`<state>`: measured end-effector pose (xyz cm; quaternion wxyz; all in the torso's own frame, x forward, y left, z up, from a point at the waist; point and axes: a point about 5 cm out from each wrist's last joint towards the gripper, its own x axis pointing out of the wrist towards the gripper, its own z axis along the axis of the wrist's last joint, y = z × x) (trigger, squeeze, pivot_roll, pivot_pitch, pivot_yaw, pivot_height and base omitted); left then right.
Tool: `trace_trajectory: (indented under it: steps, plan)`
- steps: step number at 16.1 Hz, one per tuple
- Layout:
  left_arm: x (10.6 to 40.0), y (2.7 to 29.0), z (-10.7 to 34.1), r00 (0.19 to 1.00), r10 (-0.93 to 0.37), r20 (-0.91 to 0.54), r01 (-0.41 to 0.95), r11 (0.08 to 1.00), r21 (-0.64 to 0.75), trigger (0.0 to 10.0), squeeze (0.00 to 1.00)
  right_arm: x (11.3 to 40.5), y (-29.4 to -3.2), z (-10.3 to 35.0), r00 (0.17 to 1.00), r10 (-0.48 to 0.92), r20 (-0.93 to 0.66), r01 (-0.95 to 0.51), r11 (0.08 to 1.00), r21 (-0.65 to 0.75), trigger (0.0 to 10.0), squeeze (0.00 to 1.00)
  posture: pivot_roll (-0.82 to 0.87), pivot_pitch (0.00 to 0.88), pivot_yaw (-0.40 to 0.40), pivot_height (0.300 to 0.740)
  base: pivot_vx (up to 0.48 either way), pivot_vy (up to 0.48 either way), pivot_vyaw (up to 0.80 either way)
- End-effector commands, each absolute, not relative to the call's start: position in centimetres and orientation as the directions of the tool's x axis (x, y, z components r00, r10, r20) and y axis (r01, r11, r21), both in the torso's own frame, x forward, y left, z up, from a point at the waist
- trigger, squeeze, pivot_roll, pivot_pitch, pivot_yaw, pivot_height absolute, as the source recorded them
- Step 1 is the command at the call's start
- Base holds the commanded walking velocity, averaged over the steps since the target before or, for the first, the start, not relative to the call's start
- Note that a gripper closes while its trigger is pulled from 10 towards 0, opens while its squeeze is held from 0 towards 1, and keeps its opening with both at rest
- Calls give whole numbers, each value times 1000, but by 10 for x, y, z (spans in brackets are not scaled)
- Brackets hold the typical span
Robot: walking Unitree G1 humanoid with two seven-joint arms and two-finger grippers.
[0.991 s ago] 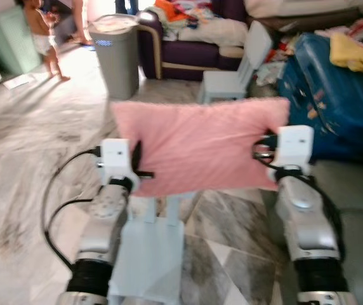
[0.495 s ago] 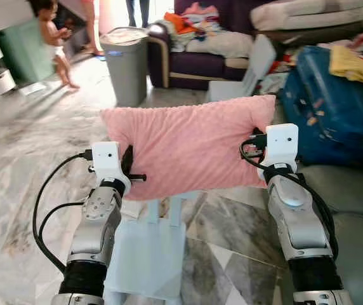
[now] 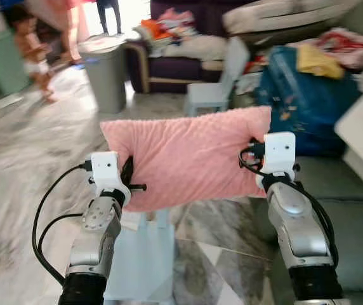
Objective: Move the pillow to the sofa
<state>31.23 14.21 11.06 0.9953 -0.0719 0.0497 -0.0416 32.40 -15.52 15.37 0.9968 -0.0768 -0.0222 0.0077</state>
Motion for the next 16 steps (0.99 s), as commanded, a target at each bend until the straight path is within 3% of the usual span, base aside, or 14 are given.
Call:
trace_trajectory:
  steps: [1,9,13,16]
  plan:
    - [312,139,118,992,-104,-71,93,985,-148,10000,0,323,-157,165,996,19,85,-6,988,-157,10000,0,-30,0,-8,740,0,0,-788]
    - [311,135,118,989,-120,-82,105,981,-162,10000,0,321,-158,164,997,19,72,-7,987,-161,10000,0,-38,0,-10,740,0,0,-783]
    - [312,134,118,989,-124,-85,108,979,-170,10000,0,321,-158,166,997,27,79,-14,986,-164,10000,0,-38,0,-12,740,0,0,0]
    - [312,134,118,988,-127,-85,111,979,-172,10000,0,321,-157,167,996,30,80,-16,986,-166,10000,0,-40,0,-14,740,0,314,0]
